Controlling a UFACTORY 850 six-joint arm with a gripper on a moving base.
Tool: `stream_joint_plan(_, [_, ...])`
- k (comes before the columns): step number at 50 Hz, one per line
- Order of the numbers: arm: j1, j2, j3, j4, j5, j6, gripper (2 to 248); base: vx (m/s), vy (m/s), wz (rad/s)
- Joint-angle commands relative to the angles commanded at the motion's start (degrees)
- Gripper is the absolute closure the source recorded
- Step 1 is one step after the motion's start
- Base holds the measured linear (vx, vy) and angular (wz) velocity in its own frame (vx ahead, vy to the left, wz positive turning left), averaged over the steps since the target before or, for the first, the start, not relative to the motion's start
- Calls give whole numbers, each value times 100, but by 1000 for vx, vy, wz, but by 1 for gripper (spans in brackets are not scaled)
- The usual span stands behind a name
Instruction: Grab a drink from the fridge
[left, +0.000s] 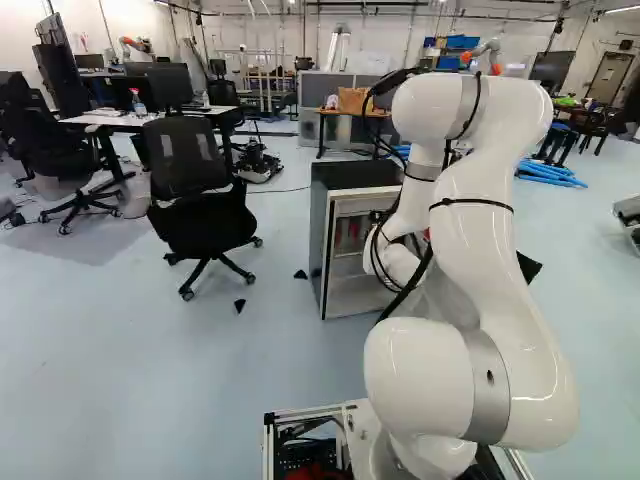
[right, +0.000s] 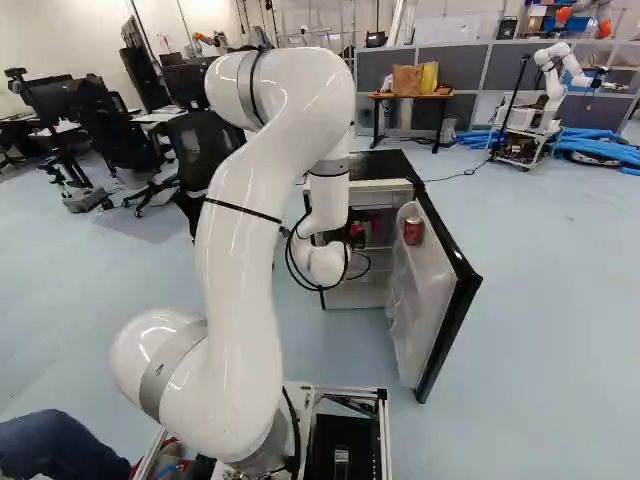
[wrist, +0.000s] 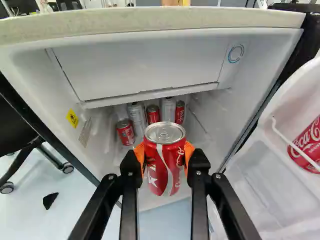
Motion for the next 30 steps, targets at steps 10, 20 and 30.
stream_joint_plan(10, [-6,284,252,0,0,0,152,0,0,0])
stream_joint_plan(20, [-19,574,504,0,0,0,152,0,0,0])
stream_joint_plan(30, [-38,867,749,0,0,0,152,0,0,0])
